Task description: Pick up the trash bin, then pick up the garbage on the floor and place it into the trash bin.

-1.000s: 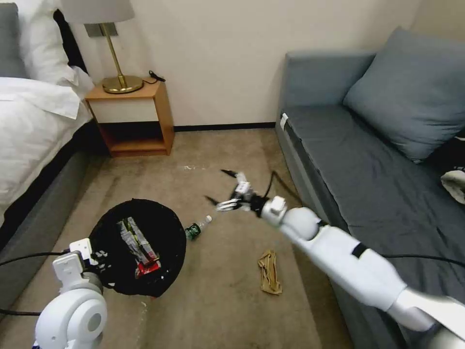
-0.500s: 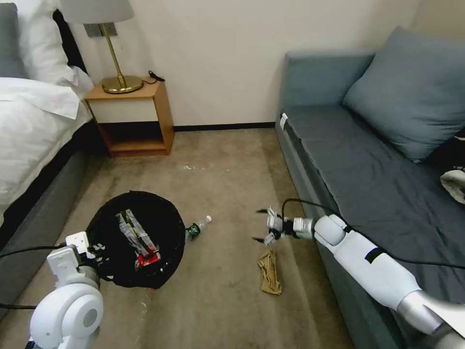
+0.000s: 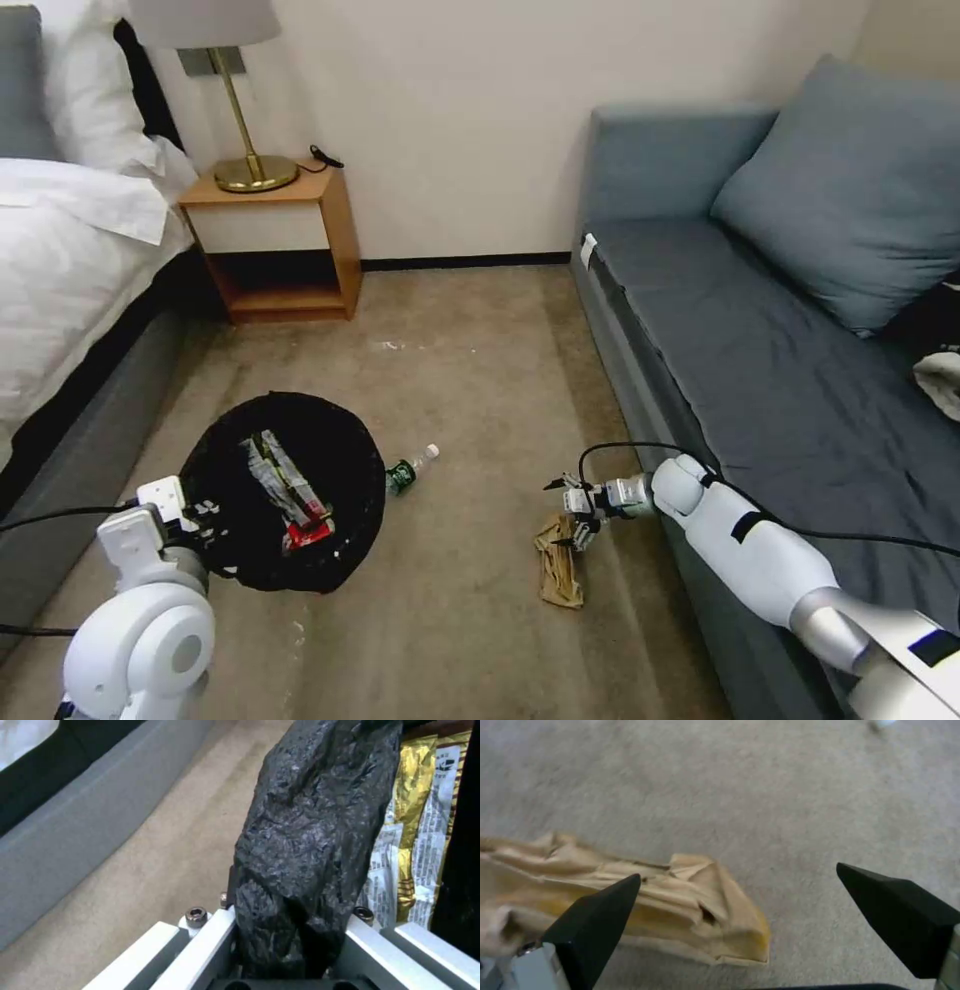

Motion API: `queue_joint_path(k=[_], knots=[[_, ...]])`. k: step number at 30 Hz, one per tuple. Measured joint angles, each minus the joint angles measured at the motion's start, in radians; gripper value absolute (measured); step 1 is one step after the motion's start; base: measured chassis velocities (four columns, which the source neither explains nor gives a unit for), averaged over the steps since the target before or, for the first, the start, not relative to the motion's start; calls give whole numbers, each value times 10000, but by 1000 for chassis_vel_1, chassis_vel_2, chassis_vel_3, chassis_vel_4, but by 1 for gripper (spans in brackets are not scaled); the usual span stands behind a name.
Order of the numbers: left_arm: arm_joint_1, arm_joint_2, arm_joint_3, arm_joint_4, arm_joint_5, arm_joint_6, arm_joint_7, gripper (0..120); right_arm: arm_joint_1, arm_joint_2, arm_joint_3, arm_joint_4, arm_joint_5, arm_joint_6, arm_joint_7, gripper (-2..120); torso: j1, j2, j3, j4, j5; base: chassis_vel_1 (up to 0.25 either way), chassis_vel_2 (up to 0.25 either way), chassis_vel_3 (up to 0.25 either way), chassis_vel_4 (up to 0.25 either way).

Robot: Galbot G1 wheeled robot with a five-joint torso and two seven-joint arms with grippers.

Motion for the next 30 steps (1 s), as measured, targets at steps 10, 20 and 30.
queue_joint_path(k=[10, 20, 30], knots=[[-265, -115, 342, 133, 111, 0, 1, 1, 148, 254, -183, -188, -1903, 1162, -419, 100, 0, 0, 0, -12, -9, 0, 0, 0, 0], [-378, -113, 418, 202, 117, 0, 2, 1, 355, 451, -401, -430, -2010, 1275, -415, 100, 0, 0, 0, -7, -3, 0, 0, 0, 0], [-540, -142, 629, 309, 117, 2, -7, 1, 60, 71, -498, 401, -1459, 1307, -757, 100, 0, 0, 0, -7, -3, 0, 0, 0, 0]])
